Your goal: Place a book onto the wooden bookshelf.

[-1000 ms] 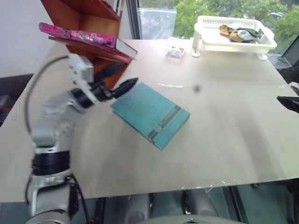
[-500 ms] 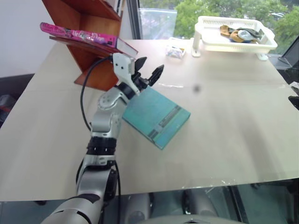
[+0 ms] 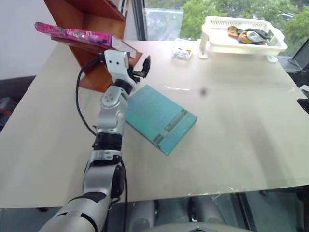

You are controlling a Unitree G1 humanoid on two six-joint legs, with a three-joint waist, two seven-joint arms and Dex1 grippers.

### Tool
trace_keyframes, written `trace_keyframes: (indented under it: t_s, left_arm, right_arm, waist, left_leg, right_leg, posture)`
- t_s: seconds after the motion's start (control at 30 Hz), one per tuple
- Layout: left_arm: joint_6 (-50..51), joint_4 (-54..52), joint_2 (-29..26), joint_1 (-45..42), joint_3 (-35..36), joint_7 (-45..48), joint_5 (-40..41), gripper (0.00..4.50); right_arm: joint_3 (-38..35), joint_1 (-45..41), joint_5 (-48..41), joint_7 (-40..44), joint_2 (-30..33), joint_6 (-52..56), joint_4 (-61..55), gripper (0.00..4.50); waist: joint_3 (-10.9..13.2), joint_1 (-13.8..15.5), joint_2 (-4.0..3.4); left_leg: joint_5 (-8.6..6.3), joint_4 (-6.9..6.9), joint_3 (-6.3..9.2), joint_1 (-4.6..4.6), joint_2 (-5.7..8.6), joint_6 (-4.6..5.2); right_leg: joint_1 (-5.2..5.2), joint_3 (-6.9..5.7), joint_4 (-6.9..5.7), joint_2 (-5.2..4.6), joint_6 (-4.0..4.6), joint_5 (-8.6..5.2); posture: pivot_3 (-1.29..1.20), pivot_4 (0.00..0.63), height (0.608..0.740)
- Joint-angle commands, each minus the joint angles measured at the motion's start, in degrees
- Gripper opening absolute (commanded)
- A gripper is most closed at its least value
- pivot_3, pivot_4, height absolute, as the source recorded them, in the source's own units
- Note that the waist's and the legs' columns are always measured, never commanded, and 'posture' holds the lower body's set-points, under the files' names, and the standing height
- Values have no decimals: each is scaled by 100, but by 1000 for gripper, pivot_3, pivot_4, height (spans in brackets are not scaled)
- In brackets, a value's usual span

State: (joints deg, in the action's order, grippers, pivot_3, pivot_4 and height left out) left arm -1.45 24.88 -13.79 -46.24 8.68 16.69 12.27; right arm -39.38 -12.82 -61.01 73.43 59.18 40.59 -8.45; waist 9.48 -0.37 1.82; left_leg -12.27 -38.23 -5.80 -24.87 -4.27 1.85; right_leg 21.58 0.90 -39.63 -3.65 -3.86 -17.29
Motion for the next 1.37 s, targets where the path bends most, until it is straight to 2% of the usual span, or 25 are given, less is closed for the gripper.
trace_keyframes:
  t_s: [0.03,0.27,0.5,0.6,0.7,0.9,1.0,1.13,1.37]
  left_arm:
    - [-271,61,-141,-224,218,-294,-101,4167]
    - [-34,-201,-86,5,40,31,25,4167]
    - [845,-1443,-183,844,14,674,577,4167]
    - [1473,-2102,-444,1316,162,821,895,4167]
    - [2289,-2898,-937,2010,316,1263,1430,4167]
    - [3047,-3674,-1948,3543,581,1865,1684,4167]
    - [2948,-3779,-2156,4343,728,2028,1571,4167]
    - [2799,-3773,-2129,4922,820,2025,1513,4167]
    - [2426,-3475,-2068,5125,612,2152,1323,4167]
  right_arm:
    - [-217,-46,-50,15,19,-87,-10,4500]
    - [-187,-28,-11,40,10,-147,17,4500]
    - [-285,408,156,155,-26,-156,37,4500]
    - [-344,892,403,258,-122,-267,118,4500]
    - [-243,1369,957,249,-315,-710,325,4500]
    - [239,1862,2122,-25,-729,-1756,853,4500]
    - [563,2037,2758,-78,-816,-2363,1315,4500]
    - [846,1935,3162,-129,-936,-2989,1834,4500]
    - [1067,1630,3221,-136,-1107,-3333,2226,4500]
  waist:
    - [0,-35,0]
    - [0,-58,-1]
    - [0,-7,-1]
    - [0,-2,-1]
    - [-2,-34,-3]
    - [-5,-42,-12]
    - [-10,-38,-18]
    - [-11,4,-20]
    - [-37,-25,-61]
  left_leg:
    - [0,1,-1,1,0,0]
    - [0,9,-5,4,-3,0]
    - [2,15,-2,0,-1,-4]
    - [2,20,0,-1,-1,-4]
    - [2,28,-2,3,-2,-5]
    - [3,54,-8,13,-3,-5]
    - [1,67,-11,14,-2,-3]
    - [0,78,-11,14,3,-2]
    - [-1,85,-19,21,2,-1]
  right_leg:
    - [0,1,0,0,0,0]
    - [3,6,0,3,0,0]
    - [1,1,16,0,0,0]
    - [0,-1,23,1,0,0]
    - [-2,2,32,0,0,0]
    - [-1,3,47,0,0,-1]
    - [-4,1,68,-4,0,0]
    - [-3,-2,78,-12,2,-1]
    - [-5,6,78,-11,4,-1]
  posture:
    - [0,150,740]
    - [0,150,740]
    - [0,150,740]
    - [0,150,740]
    - [0,150,740]
    - [0,150,740]
    - [0,150,740]
    - [0,150,740]
    - [0,150,740]
